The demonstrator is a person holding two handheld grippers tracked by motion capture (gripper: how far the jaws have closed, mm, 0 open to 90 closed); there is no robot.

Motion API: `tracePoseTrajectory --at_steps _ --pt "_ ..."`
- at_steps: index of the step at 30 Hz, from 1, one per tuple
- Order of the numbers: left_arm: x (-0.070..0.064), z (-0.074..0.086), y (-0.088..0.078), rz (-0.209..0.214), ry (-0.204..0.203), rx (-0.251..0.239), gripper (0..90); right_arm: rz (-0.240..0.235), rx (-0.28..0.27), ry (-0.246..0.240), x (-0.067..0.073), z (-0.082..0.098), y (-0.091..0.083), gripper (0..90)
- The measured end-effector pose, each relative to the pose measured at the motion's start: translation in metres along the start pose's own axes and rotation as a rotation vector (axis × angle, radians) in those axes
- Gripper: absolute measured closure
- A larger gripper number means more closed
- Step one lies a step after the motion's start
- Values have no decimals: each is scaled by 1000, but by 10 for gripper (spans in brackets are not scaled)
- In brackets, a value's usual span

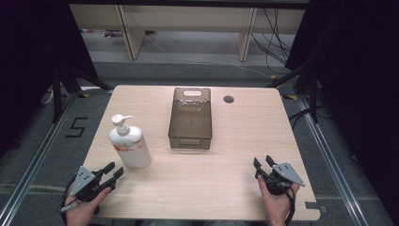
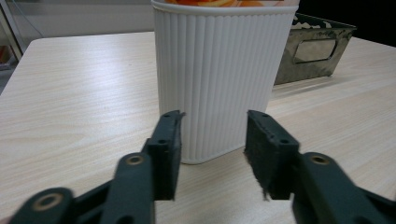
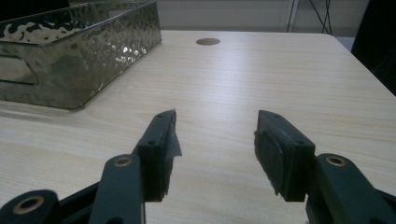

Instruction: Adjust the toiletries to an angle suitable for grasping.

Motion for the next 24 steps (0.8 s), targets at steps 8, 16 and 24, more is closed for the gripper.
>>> tracePoseTrajectory --at_steps 8,16,24 --pt "-38 -12 8 74 73 8 771 -20 11 -6 2 0 1 494" --pt "-52 -24 20 87 69 -2 851 6 12 -14 -1 1 3 493" --pt "-59 -32 25 87 72 -18 858 8 32 -16 -1 1 1 487"
Point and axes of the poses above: each handheld gripper's, and its own axes: y roughly forward along the jaws, z roughly out of its underside, x roughly to its left, the point moved 7 cm from there along y, roughly forward along the jaws, and after that the axes turned 15 degrees about -y, right-handed, at the moved point
